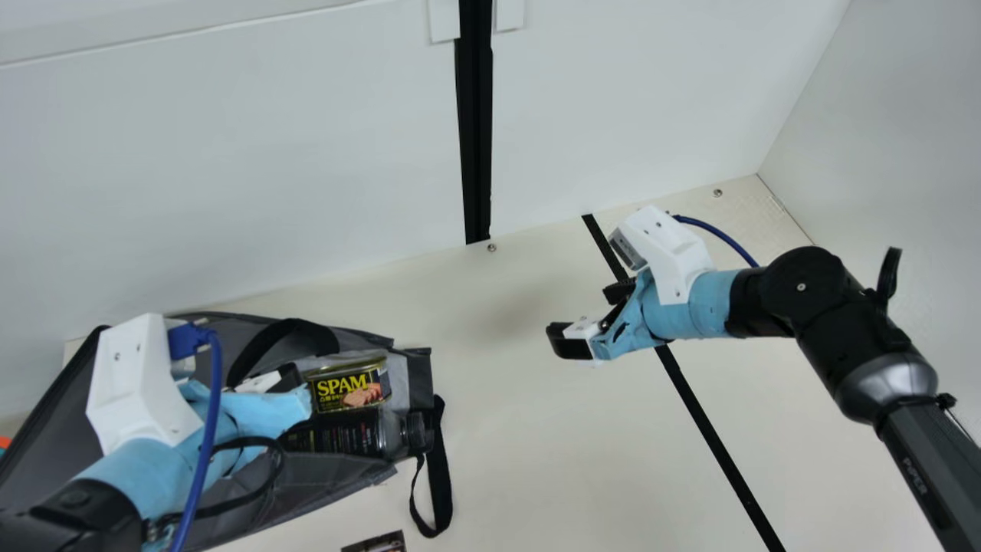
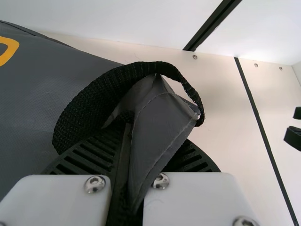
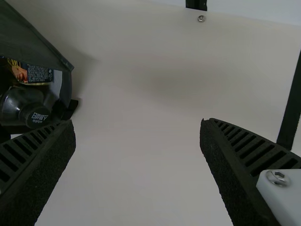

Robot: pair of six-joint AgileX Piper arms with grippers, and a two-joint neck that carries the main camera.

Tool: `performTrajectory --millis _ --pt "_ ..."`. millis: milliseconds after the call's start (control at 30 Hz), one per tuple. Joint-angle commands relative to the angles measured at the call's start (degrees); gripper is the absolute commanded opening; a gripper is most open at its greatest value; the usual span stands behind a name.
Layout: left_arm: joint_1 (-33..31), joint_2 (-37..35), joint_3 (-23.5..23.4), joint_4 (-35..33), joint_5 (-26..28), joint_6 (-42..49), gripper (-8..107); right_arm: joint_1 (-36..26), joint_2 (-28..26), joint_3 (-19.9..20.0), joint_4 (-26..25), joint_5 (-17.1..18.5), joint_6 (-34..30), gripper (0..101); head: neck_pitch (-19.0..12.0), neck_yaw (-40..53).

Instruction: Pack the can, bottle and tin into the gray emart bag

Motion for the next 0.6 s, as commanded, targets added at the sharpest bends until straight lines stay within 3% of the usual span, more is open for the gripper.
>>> performTrajectory --millis 0,567 --pt "0.0 0.0 0.0 0.0 0.0 0.0 10 0.3 0.6 0.2 0.9 -0.2 -0.9 91 -1.3 0.0" --pt "0.0 0.0 0.0 0.0 0.0 0.0 10 4.5 7.1 1.6 8.7 -2.7 -8.7 91 -1.3 0.0"
